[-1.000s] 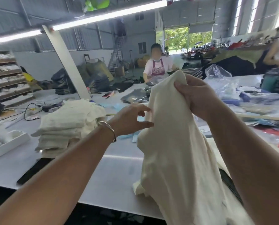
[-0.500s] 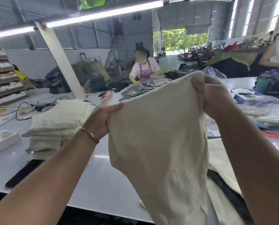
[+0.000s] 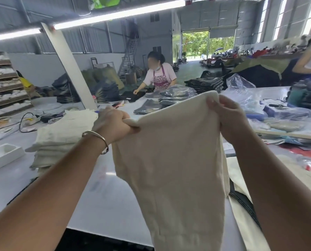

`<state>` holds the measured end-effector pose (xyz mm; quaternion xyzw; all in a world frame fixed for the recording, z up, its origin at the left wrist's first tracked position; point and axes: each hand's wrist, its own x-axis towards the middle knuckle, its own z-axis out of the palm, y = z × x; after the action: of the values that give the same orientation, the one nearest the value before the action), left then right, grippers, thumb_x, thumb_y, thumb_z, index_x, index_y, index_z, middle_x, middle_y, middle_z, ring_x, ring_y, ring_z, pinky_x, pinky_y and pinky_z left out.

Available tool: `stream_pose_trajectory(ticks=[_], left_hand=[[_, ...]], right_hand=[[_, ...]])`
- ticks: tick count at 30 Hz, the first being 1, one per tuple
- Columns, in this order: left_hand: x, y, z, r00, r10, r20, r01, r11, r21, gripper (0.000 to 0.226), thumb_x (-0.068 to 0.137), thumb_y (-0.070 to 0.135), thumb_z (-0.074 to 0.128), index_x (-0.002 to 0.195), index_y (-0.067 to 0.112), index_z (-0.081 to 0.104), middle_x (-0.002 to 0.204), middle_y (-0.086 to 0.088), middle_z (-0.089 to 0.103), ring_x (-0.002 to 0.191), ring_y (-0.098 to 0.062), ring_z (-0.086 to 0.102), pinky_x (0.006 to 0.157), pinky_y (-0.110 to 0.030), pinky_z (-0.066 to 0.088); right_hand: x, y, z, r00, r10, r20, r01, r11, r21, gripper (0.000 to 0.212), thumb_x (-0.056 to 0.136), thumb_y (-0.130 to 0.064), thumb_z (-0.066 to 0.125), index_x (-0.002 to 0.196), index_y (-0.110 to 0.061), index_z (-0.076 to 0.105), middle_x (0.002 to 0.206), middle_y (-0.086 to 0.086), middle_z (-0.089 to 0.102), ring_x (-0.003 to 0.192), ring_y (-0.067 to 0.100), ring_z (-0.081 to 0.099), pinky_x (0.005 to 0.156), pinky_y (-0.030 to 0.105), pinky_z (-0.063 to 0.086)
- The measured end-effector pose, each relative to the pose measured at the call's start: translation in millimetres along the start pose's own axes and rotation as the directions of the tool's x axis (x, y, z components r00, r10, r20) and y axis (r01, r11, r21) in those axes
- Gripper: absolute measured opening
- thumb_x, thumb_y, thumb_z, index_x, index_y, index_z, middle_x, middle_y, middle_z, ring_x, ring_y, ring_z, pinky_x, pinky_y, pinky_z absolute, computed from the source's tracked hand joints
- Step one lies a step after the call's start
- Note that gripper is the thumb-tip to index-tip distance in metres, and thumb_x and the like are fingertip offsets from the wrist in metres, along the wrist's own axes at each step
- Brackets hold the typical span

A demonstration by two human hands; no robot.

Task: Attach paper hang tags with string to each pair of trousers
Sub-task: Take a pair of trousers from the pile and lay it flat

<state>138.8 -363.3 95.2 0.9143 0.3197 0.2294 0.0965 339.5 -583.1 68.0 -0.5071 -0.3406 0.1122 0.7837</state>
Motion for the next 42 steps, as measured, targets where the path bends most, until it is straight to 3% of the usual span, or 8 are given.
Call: stream_pose_trajectory(ticks=[2, 7, 15, 21, 29, 33, 38, 42], left_hand=[[2.5, 3.6, -3.9, 0.994, 0.056, 0.093, -0.071, 0.983, 0.172, 0.041, 0.063, 0.059, 0.079, 0.082, 0.028, 0.061, 0.103, -0.004, 0.048, 0.110, -0.028, 0.042, 0.087, -0.031, 0.039], [-3.2, 24.9, 17.6, 0.923, 0.228, 0.310, -0.192, 0.971, -0.142, 0.030, 0.076, 0.037, 0.079, 0.098, 0.023, 0.062, 0.095, 0.002, 0.064, 0.094, -0.019, 0.060, 0.074, -0.029, 0.041], [23.3, 58.2, 25.3, 0.865, 0.209, 0.455, 0.222, 0.655, -0.722, 0.042, 0.088, 0.022, 0.069, 0.046, 0.022, 0.068, 0.055, 0.005, 0.066, 0.046, -0.008, 0.063, 0.043, -0.018, 0.048], [50.0, 93.8, 40.9, 0.846, 0.295, 0.445, 0.329, 0.370, -0.869, 0.030, 0.096, 0.029, 0.057, 0.110, 0.004, 0.067, 0.100, -0.012, 0.072, 0.084, -0.021, 0.071, 0.075, -0.033, 0.060], [66.7, -13.4, 94.0, 0.867, 0.211, 0.451, 0.474, -0.070, -0.878, 0.045, 0.094, 0.046, 0.052, 0.112, 0.010, 0.073, 0.112, -0.014, 0.071, 0.097, -0.026, 0.071, 0.076, -0.039, 0.059], [60.3, -137.4, 144.9, 0.821, -0.064, 0.567, 0.571, 0.053, -0.820, 0.038, 0.100, 0.035, 0.046, 0.104, 0.012, 0.075, 0.101, -0.013, 0.074, 0.084, -0.025, 0.073, 0.062, -0.037, 0.060], [35.7, -272.8, 236.1, 0.636, -0.367, 0.679, 0.728, 0.576, -0.371, 0.036, 0.095, 0.006, 0.058, 0.127, -0.011, 0.054, 0.122, -0.033, 0.059, 0.105, -0.040, 0.061, 0.098, -0.054, 0.046], [46.9, -310.3, 273.1, 0.650, -0.412, 0.639, 0.691, 0.671, -0.270, 0.040, 0.094, 0.014, 0.062, 0.123, -0.013, 0.055, 0.124, -0.031, 0.059, 0.115, -0.043, 0.058, 0.100, -0.050, 0.046]], right_hand=[[0.8, 3.3, 5.9, 0.996, 0.018, 0.086, -0.017, 1.000, -0.008, 0.017, 0.094, -0.009, 0.055, 0.103, -0.014, 0.069, 0.076, 0.001, 0.067, 0.064, 0.016, 0.059, 0.057, 0.024, 0.050], [-0.1, 10.6, 23.1, 0.974, 0.063, 0.219, -0.071, 0.997, 0.030, 0.029, 0.090, 0.004, 0.053, 0.107, -0.013, 0.068, 0.084, 0.006, 0.066, 0.071, 0.021, 0.061, 0.063, 0.028, 0.052], [8.2, 35.3, 14.8, 0.947, -0.095, -0.307, -0.110, 0.803, -0.585, 0.024, 0.085, -0.037, 0.064, 0.105, -0.025, 0.055, 0.111, 0.001, 0.059, 0.104, 0.023, 0.057, 0.088, 0.046, 0.049], [-6.4, 63.5, 11.0, 0.921, -0.115, -0.373, -0.144, 0.789, -0.598, 0.034, 0.097, -0.035, 0.050, 0.128, -0.023, 0.055, 0.134, 0.001, 0.052, 0.129, 0.022, 0.042, 0.110, 0.048, 0.029], [-3.6, 98.5, 27.7, 0.948, -0.221, -0.228, -0.093, 0.493, -0.865, 0.035, 0.099, -0.040, 0.046, 0.131, -0.032, 0.057, 0.146, -0.003, 0.044, 0.135, 0.019, 0.035, 0.107, 0.042, 0.027], [-27.6, 181.4, 57.3, 0.999, -0.037, -0.032, -0.024, 0.197, -0.980, 0.041, 0.098, -0.044, 0.043, 0.138, -0.034, 0.046, 0.153, -0.005, 0.034, 0.141, 0.018, 0.027, 0.110, 0.041, 0.023], [-95.9, 307.2, 86.6, 0.810, 0.582, -0.068, -0.040, -0.062, -0.997, 0.056, 0.097, -0.052, 0.034, 0.149, -0.032, 0.026, 0.160, 0.000, 0.015, 0.145, 0.021, 0.015, 0.114, 0.048, 0.009], [-122.5, 334.7, 112.2, 0.842, 0.509, -0.178, -0.112, -0.157, -0.981, 0.060, 0.080, -0.053, 0.036, 0.119, -0.021, 0.069, 0.133, 0.015, 0.058, 0.117, 0.032, 0.061, 0.107, 0.045, 0.012]])
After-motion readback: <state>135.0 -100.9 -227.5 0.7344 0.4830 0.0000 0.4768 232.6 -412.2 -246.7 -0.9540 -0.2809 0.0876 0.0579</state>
